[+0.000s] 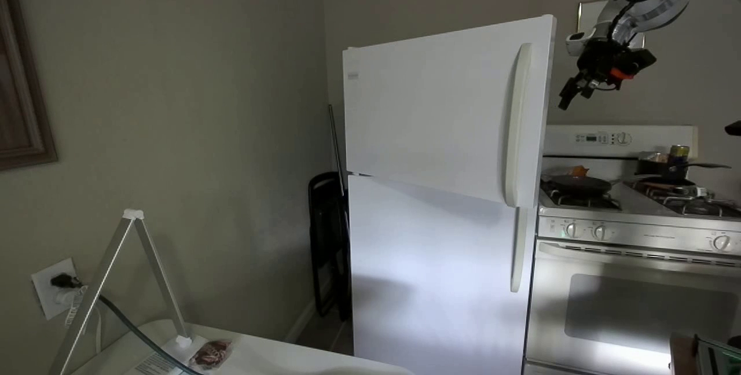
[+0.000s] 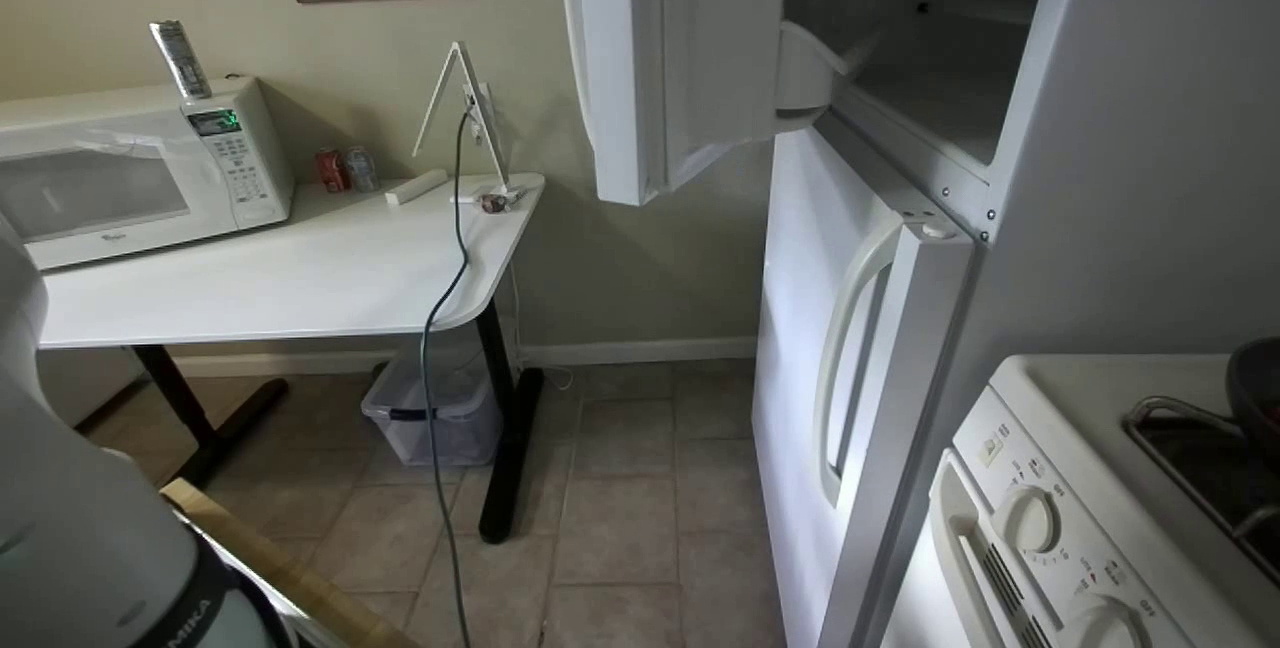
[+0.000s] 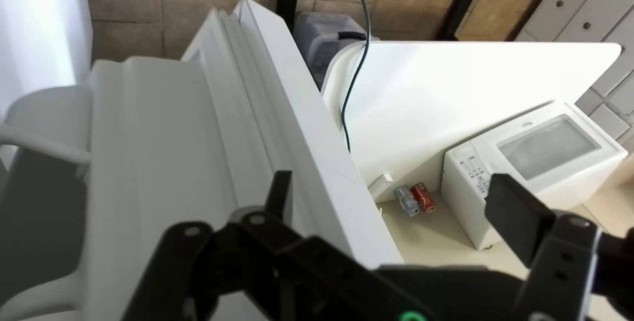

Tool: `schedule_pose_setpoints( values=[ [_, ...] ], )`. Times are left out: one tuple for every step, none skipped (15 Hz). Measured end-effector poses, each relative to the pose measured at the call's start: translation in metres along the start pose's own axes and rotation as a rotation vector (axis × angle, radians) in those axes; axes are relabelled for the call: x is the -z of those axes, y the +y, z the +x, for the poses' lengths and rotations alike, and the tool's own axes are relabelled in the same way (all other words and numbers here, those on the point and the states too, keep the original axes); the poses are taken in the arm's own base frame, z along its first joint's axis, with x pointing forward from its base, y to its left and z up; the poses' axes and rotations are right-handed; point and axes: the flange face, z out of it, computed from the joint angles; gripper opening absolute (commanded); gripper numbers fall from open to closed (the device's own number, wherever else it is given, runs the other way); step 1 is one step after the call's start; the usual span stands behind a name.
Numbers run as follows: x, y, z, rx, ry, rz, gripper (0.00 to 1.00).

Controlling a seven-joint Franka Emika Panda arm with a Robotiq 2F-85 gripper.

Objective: Open the top fridge

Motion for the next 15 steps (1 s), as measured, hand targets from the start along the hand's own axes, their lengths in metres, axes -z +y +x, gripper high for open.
schedule_pose_setpoints(
  values=[
    [0.003, -0.006, -0.003, -0.006, -0.034, -0.019, 1.00],
    [0.007, -0.011, -0.006, -0.014, -0.062, -0.038, 1.00],
    [0.011, -0.013, -0.008, -0.017, -0.076, -0.066, 1.00],
    [0.014, -0.013, -0.008, -0.014, -0.073, -0.087, 1.00],
    [0.015, -0.013, -0.007, -0.008, -0.057, -0.108, 1.00],
    [0.015, -0.014, -0.005, 0.002, -0.033, -0.121, 1.00],
    [0.015, -0.015, -0.001, 0.015, -0.008, -0.124, 1.00],
    [0.014, -0.019, 0.003, 0.033, 0.014, -0.125, 1.00],
    [0.014, -0.023, 0.006, 0.055, 0.027, -0.130, 1.00],
    [0.016, -0.028, 0.010, 0.079, 0.037, -0.137, 1.00],
    [0.018, -0.033, 0.012, 0.098, 0.044, -0.144, 1.00],
    [0.020, -0.038, 0.014, 0.114, 0.049, -0.148, 1.00],
    [0.022, -0.042, 0.015, 0.123, 0.053, -0.151, 1.00],
    [0.023, -0.043, 0.015, 0.127, 0.056, -0.153, 1.00],
    [0.024, -0.044, 0.014, 0.129, 0.057, -0.153, 1.00]
  ],
)
